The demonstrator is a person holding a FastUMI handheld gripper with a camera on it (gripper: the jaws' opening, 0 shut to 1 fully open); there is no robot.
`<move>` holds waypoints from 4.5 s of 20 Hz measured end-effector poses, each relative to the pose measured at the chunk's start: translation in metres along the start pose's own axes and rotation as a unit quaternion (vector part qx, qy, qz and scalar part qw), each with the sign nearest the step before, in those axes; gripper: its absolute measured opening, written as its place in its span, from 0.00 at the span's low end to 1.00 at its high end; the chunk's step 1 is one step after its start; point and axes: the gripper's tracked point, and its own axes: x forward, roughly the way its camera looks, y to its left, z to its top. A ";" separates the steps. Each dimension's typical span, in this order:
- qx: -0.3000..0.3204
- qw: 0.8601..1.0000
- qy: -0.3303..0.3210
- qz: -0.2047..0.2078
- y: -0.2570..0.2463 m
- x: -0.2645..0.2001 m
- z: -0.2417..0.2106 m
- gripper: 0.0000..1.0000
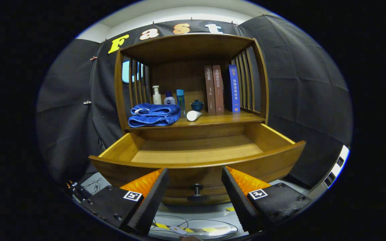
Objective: Pull open the drawer, take out the items inside it, and place them on the countertop above the cabinet.
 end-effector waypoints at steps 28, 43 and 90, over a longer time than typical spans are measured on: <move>0.011 1.000 -0.010 0.004 0.011 0.180 0.026 1.00; 0.008 1.000 -0.011 0.006 0.015 0.194 0.033 1.00; -0.038 0.984 -0.170 0.040 0.031 -0.038 0.182 0.99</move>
